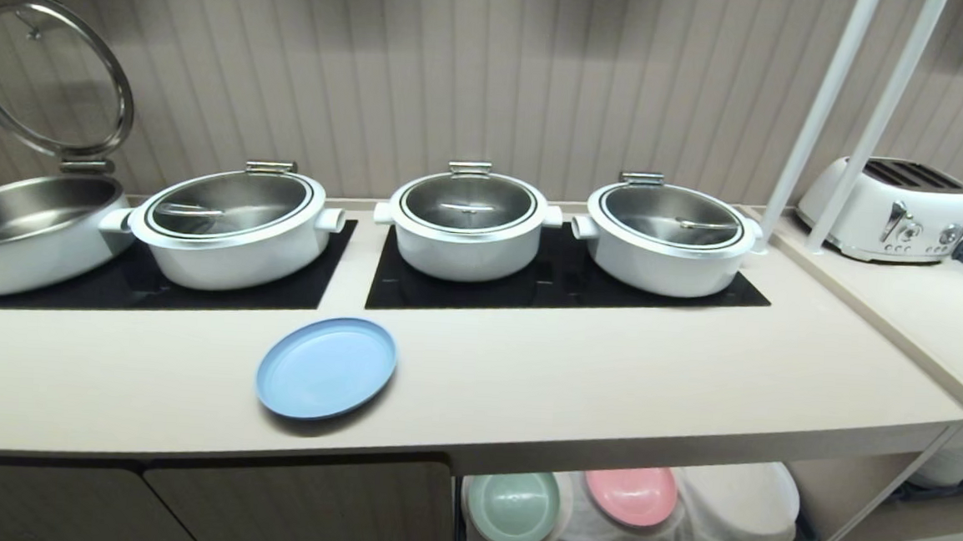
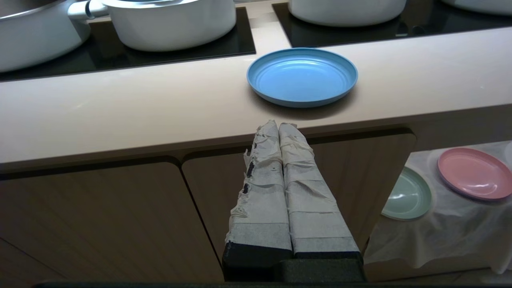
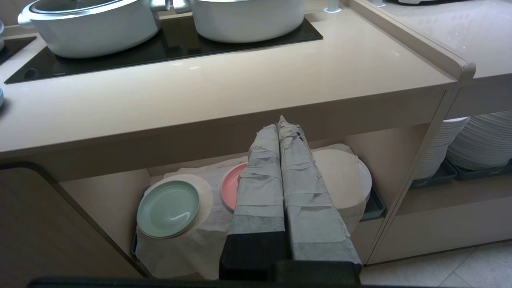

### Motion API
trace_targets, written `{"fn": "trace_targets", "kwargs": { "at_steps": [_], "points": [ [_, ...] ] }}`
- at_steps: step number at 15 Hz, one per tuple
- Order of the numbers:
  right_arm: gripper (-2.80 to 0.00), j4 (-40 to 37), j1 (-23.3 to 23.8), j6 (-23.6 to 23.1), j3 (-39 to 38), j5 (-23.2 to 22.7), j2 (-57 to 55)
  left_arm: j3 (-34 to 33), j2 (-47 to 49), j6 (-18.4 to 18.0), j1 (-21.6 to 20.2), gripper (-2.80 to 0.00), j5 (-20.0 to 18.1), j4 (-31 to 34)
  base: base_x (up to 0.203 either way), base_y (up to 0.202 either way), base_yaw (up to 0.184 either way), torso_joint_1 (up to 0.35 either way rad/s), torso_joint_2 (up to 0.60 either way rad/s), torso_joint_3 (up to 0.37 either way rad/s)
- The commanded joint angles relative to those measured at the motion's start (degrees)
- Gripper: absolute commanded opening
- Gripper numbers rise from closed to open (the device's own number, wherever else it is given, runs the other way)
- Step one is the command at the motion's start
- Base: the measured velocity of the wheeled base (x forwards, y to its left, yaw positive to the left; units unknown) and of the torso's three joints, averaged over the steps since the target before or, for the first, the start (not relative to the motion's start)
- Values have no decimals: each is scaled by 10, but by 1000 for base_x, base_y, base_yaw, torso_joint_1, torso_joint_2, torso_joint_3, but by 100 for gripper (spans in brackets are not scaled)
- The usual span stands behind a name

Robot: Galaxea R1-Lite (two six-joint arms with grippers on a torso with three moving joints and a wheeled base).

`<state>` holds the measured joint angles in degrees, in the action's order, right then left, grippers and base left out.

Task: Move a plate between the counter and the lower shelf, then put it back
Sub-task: Pick up the plate

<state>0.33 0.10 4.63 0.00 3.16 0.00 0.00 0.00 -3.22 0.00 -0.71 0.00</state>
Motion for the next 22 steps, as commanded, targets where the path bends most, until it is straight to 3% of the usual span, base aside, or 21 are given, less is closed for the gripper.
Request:
{"fn": "trace_targets", "kwargs": {
  "at_steps": [1,22],
  "points": [
    [-280,0,0,0,0,0,0,0,1,0,0,-280,0,0,0,0,0,0,0,0],
    [-280,0,0,-1,0,0,0,0,1,-2,0,-280,0,0,0,0,0,0,0,0]
  ]
}}
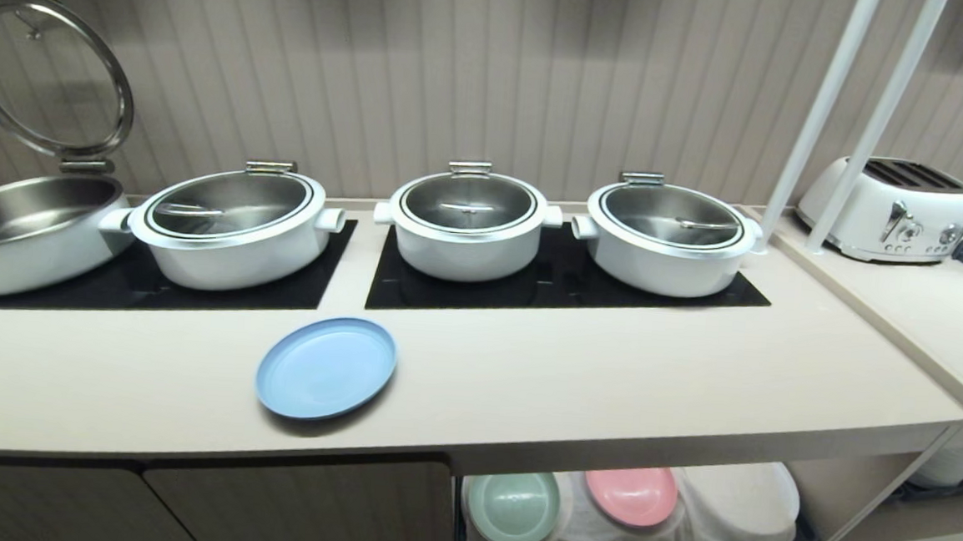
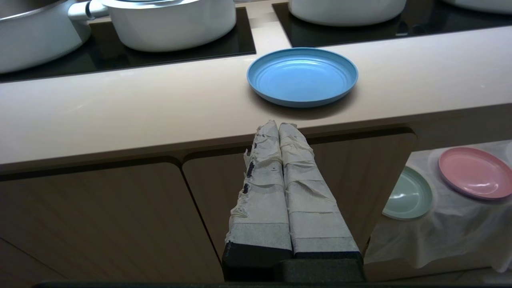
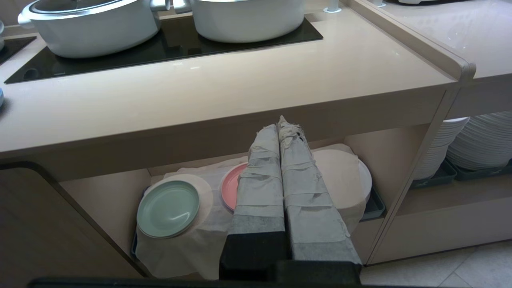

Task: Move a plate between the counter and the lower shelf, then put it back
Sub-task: Pick up the plate

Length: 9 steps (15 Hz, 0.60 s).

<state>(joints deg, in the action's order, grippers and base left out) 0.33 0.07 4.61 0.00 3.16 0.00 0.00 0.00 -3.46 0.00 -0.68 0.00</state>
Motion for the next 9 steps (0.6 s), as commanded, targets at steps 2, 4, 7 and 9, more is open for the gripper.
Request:
{"fn": "trace_targets", "kwargs": {
  "at_steps": [2,4,7,9],
  "points": [
    [-280,0,-1,0,0,0,0,0,1,1,0,-280,0,0,0,0,0,0,0,0],
    [-280,0,0,0,0,0,0,0,1,1,0,-280,0,0,0,0,0,0,0,0],
    [-280,0,0,0,0,0,0,1,1,-10,0,-280,-5,0,0,0,0,0,0,0],
    [-280,0,0,0,0,0,0,15,0,-9,0,-280,-13,1,0,0,0,0,0,0]
  ]
}}
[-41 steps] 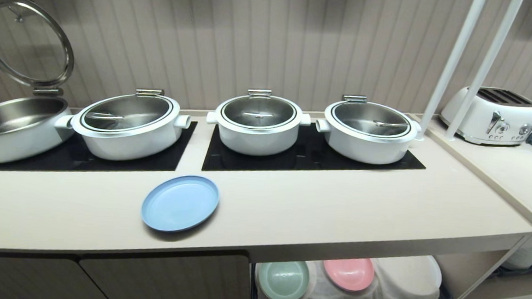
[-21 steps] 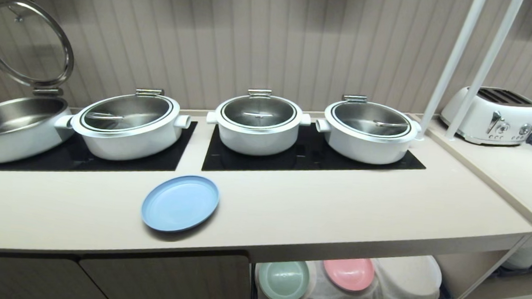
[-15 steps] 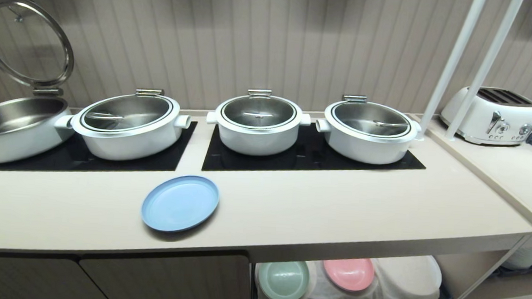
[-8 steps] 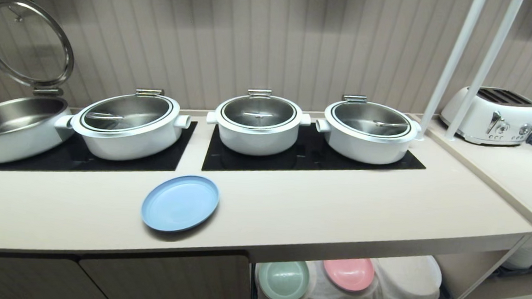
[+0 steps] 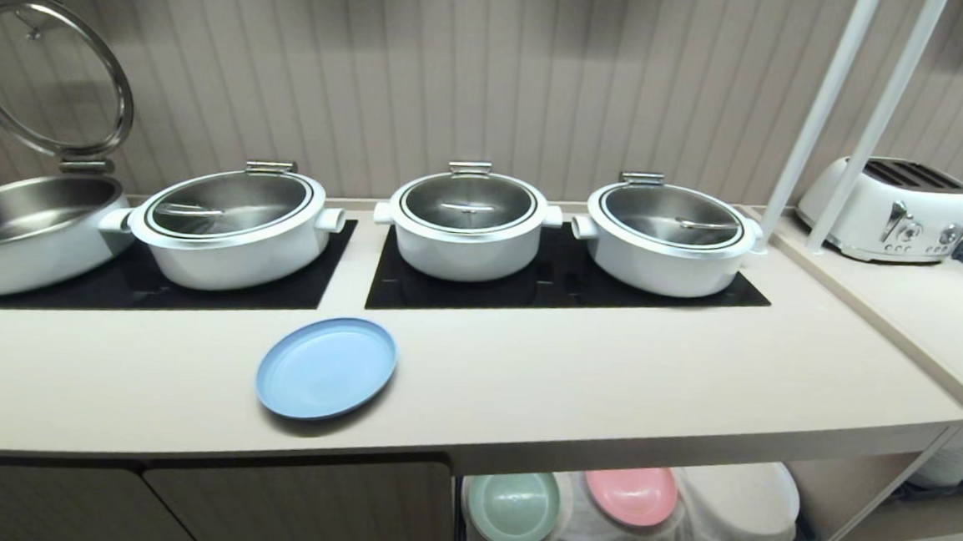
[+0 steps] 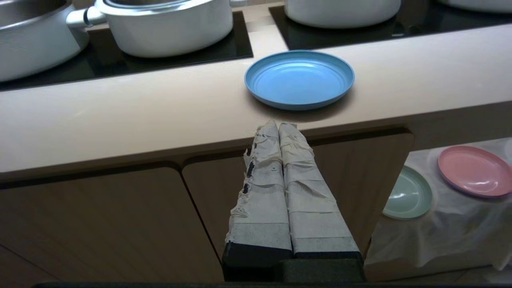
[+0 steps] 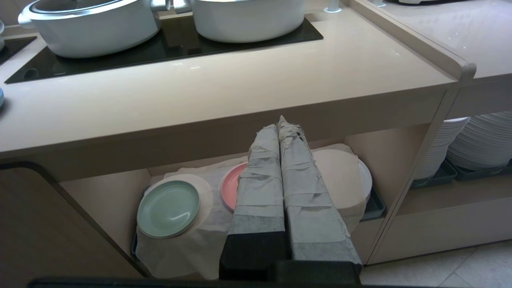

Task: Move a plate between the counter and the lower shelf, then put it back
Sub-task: Pick up the plate

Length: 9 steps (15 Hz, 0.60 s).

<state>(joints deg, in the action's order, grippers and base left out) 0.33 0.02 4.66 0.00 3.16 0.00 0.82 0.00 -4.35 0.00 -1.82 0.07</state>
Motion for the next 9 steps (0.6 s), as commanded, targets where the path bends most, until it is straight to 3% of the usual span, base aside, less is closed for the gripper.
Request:
{"fn": "trace_targets", "kwargs": {
  "at_steps": [1,9],
  "points": [
    [-280,0,0,0,0,0,0,18,0,0,0,-280,-12,2,0,0,0,0,0,0],
    [-280,0,1,0,0,0,0,113,51,1,1,-280,-26,74,0,0,0,0,0,0]
  ]
}}
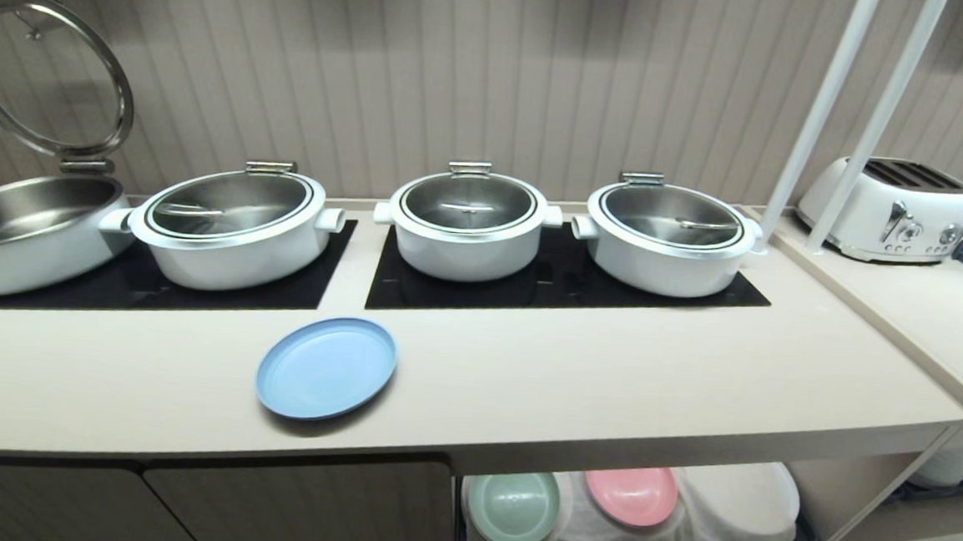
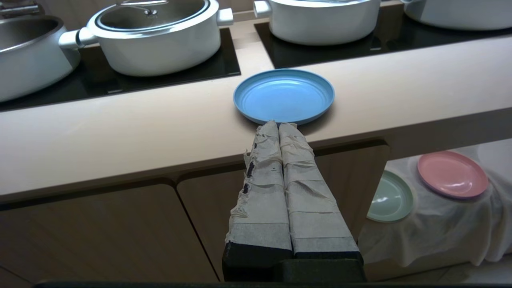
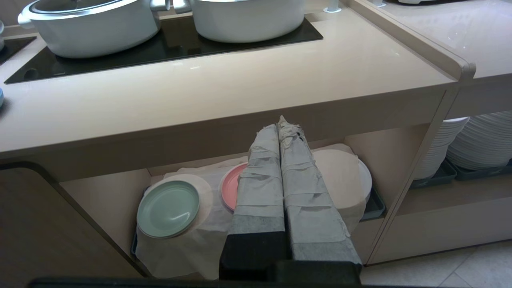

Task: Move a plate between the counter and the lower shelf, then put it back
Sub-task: Pick up the plate

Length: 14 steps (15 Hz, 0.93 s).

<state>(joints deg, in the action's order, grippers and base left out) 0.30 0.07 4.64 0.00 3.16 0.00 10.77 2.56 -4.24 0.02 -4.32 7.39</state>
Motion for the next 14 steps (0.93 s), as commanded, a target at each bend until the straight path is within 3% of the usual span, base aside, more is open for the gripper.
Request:
{"fn": "trace_targets", "kwargs": {
  "at_steps": [1,9,14],
  "points": [
    [-280,0,0,0,0,0,0,26,46,0,1,-280,-1,4,0,0,0,0,0,0],
    [-280,0,0,0,0,0,0,107,258,13,4,-280,-3,6,0,0,0,0,0,0],
    [-280,0,0,0,0,0,0,203,408,137,0,-280,0,7,0,0,0,0,0,0]
  ]
}}
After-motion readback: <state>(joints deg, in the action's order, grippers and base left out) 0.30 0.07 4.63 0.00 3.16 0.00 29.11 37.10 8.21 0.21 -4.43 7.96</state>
